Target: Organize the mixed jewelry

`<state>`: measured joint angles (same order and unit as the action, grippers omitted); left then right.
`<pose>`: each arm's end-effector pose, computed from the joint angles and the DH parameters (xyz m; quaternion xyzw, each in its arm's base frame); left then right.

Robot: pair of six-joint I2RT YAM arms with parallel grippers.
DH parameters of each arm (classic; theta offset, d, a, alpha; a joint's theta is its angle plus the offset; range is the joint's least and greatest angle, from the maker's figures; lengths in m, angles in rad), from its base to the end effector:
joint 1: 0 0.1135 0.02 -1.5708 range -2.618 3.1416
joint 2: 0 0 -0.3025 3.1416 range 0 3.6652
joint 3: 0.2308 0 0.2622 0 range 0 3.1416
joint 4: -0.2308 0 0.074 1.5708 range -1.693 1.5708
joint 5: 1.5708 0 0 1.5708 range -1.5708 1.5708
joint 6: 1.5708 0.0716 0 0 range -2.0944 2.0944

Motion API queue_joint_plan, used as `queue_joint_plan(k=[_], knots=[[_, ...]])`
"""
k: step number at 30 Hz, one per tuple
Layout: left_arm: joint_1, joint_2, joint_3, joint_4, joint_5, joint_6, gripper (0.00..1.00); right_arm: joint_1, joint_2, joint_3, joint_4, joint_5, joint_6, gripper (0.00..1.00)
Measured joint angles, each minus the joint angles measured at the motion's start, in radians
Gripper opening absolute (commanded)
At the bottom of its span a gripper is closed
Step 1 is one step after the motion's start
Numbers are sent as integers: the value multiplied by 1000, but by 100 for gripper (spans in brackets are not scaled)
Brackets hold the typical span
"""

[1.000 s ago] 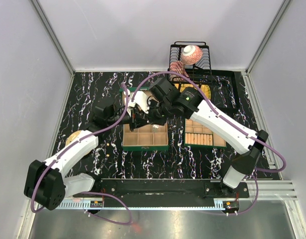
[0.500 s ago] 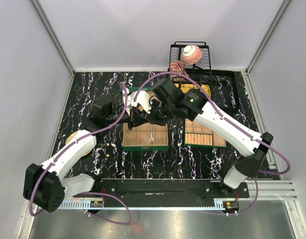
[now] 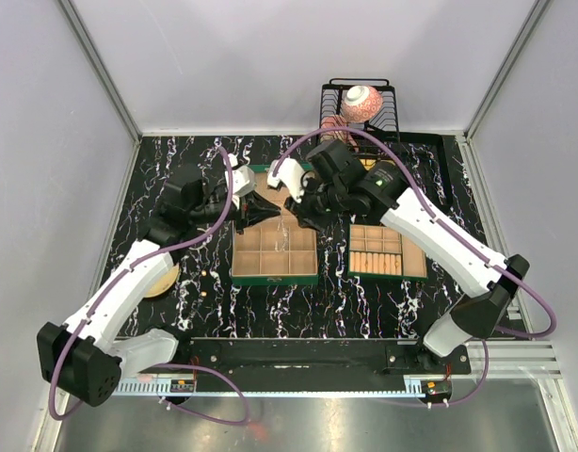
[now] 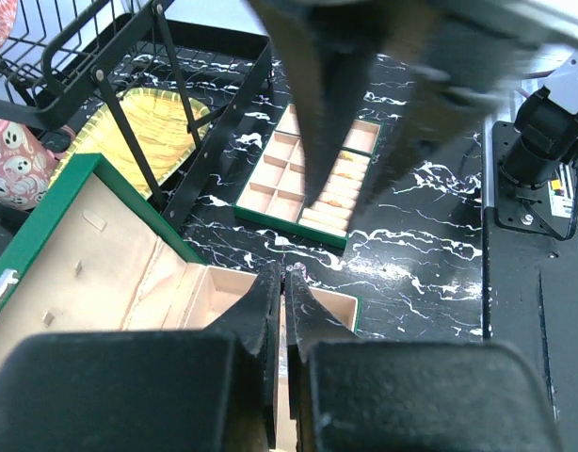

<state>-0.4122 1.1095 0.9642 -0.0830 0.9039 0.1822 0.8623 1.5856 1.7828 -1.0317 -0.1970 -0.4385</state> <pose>0.2173 -0.1564 0.3800 0.4660 0.5940 -0.4039 0.5166 0.2235 0.2824 0.4179 -0.5904 0.7175 0.1650 0.3308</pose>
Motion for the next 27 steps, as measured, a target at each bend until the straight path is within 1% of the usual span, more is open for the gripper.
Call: queue_joint_plan(k=[7,15,27], knots=[[0,-19,92,-122,-16,32,0,-102,-40,-69,91,-37,28,33],[0,-28,183,-254,-71,20,0,-119,-91,-120,203,-79,53,32],[-5,-28,266,-373,-199,-124,0,-121,-91,-143,268,-164,80,31]])
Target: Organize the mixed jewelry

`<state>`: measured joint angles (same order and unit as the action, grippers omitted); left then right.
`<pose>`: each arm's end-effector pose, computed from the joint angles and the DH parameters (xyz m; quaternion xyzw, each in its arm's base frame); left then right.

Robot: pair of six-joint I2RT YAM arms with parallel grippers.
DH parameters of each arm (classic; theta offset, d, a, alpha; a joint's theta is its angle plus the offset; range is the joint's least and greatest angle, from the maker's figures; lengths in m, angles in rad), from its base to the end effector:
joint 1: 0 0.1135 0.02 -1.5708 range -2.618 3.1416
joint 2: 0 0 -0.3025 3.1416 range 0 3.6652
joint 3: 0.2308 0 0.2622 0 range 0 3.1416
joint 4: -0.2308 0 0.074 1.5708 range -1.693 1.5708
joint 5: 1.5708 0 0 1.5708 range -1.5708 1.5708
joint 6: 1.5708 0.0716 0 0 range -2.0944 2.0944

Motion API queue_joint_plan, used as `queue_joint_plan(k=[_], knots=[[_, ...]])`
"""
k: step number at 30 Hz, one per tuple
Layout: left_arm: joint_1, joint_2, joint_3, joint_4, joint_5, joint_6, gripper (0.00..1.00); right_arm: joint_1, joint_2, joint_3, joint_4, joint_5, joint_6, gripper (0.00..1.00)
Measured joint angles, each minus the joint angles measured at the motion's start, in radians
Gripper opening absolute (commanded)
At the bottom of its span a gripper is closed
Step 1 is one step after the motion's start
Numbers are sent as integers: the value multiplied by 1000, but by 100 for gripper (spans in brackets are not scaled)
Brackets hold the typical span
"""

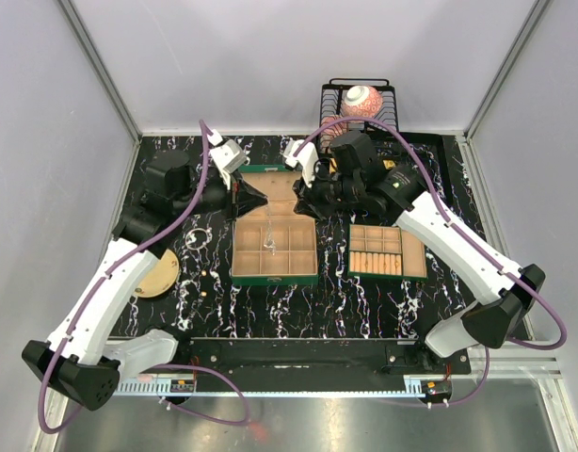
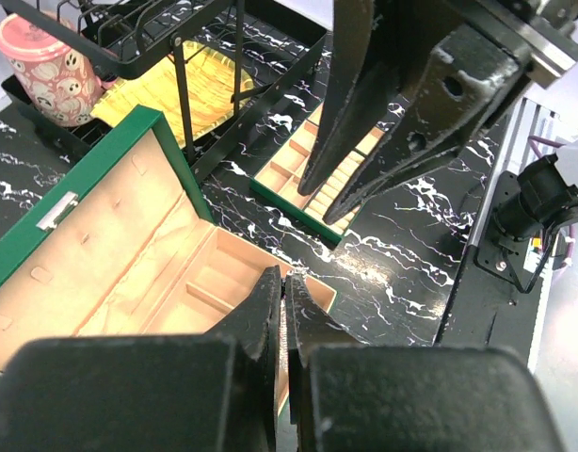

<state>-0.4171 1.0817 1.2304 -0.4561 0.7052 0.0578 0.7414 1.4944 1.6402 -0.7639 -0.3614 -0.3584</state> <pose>0.2042 -0.1412 0.4388 0.3764 0.6882 -0.3732 0.4955 0.2452 0.2588 0.4299 -0.5271 0.7023 0.2426 0.4124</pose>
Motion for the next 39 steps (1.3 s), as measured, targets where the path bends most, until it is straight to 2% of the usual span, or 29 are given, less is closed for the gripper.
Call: queue_joint_plan(k=[6,26,39], knots=[[-2,12,17,-26,-32,-39,0,0,1,-3,17,-44,3,31],[-20,48,33,-70,61,50,0,0,76,-45,145,-17,-31,28],[-23,48,33,-66,61,55,0,8,81,-77,177,-74,-14,27]])
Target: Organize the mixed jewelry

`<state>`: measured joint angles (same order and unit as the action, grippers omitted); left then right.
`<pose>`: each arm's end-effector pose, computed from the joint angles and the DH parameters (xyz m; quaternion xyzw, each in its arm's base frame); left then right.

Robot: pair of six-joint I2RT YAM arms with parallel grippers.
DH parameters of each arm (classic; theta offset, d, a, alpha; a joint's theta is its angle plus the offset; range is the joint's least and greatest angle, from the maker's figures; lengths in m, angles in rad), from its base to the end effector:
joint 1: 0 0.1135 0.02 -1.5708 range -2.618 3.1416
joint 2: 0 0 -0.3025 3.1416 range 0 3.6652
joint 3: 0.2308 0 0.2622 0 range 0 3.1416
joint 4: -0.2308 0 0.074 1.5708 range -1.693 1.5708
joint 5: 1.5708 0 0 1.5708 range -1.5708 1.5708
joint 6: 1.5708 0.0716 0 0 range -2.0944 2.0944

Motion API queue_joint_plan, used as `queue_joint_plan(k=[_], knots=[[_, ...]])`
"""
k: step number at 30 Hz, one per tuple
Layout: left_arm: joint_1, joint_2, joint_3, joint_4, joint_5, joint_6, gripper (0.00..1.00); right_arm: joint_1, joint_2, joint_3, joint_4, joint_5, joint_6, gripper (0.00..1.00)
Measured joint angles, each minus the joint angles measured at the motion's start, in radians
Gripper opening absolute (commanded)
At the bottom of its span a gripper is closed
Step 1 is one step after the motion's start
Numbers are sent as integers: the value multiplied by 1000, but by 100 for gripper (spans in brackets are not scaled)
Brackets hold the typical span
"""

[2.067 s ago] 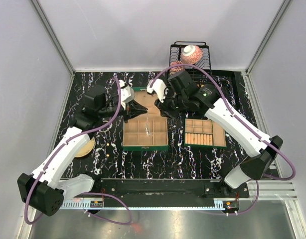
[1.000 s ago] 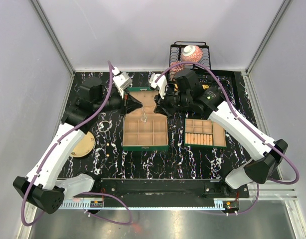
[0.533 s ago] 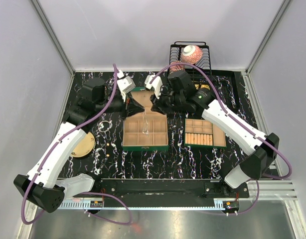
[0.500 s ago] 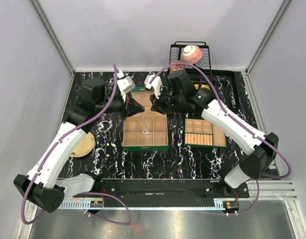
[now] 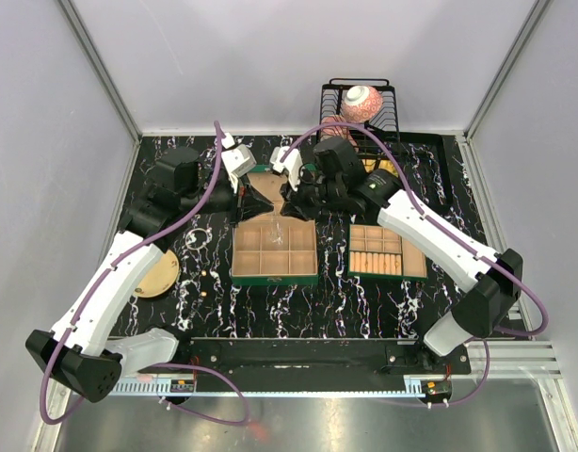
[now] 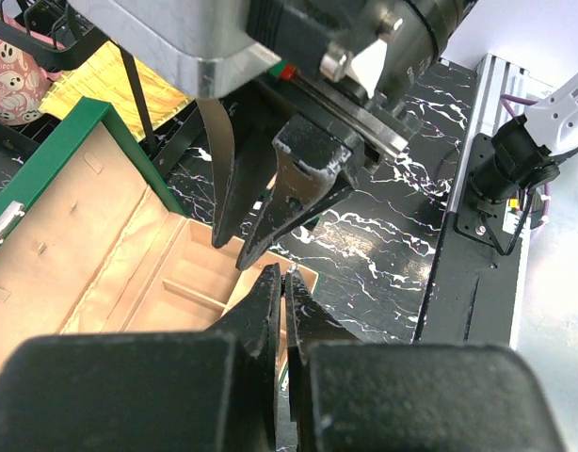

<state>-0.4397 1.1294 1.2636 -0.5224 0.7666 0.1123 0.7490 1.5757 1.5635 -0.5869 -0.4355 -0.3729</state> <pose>0.2068 -0.1522 0.4331 0.4104 0.6840 -0.3906 0.4595 0.2666 0.2891 0.3945 -0.5447 0.6774 0.2729 0.4122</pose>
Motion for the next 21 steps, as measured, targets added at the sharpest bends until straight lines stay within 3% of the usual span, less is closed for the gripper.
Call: queue_joint_plan(k=[21], knots=[[-6,-3,-4,10,-1,-1,0,32,0,-37,17,-54,16,27]])
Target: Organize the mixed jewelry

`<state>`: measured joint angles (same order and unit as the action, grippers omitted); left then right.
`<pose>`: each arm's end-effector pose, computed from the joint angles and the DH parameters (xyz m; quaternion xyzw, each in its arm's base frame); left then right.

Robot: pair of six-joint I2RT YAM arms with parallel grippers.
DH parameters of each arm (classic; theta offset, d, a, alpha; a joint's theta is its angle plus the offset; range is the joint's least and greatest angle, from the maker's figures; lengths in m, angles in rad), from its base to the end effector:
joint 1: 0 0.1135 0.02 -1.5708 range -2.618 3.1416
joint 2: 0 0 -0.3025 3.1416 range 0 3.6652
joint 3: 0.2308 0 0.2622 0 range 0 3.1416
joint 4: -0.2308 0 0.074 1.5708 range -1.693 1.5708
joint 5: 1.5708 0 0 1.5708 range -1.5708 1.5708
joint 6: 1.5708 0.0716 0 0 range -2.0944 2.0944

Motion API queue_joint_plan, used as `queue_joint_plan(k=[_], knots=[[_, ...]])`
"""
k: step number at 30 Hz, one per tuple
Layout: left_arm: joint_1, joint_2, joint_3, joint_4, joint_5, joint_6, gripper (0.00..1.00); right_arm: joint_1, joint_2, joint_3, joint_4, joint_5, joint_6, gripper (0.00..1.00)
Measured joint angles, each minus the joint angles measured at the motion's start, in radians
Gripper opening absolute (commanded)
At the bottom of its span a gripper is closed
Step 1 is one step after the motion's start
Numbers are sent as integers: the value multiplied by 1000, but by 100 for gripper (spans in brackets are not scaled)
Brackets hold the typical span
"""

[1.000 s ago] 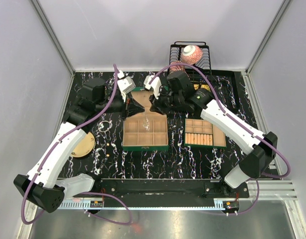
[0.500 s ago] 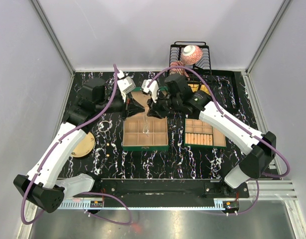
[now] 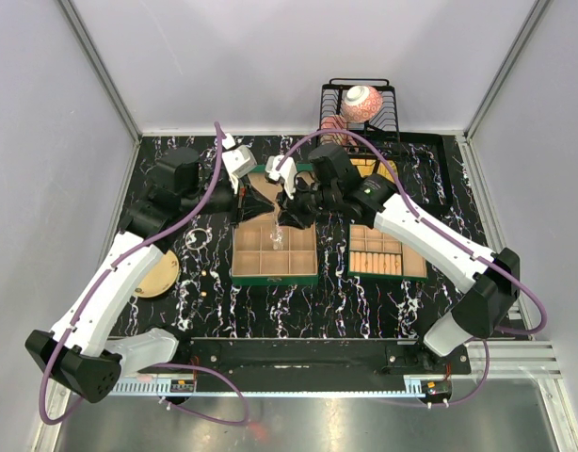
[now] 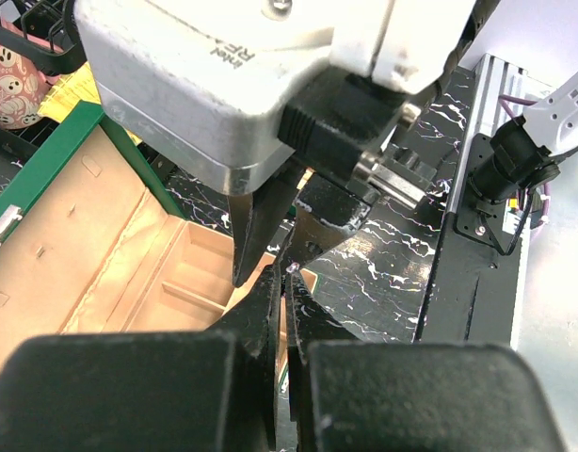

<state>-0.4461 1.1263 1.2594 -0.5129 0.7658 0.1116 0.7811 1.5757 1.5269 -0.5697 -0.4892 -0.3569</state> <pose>0.2056 -0.1533 0.4334 0.4128 0.6806 -0.3916 0.4616 0.2541 0.2993 0.3839 -0.5581 0.6666 0.3040 0.3894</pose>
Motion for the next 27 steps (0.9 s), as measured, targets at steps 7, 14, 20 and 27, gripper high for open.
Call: queue_joint_plan(k=[7,14,20,27], knots=[[0,-5,-10,7,0,0,0,3,0,-9,0,-3,0,27],[0,-6,-10,14,-2,0,0,5,0,-10,0,-13,0,27],[0,-6,-11,16,-3,0,0,11,0,-10,-1,-26,0,27],[-1,-6,-25,26,-3,-7,0,13,0,-11,-1,-27,0,27]])
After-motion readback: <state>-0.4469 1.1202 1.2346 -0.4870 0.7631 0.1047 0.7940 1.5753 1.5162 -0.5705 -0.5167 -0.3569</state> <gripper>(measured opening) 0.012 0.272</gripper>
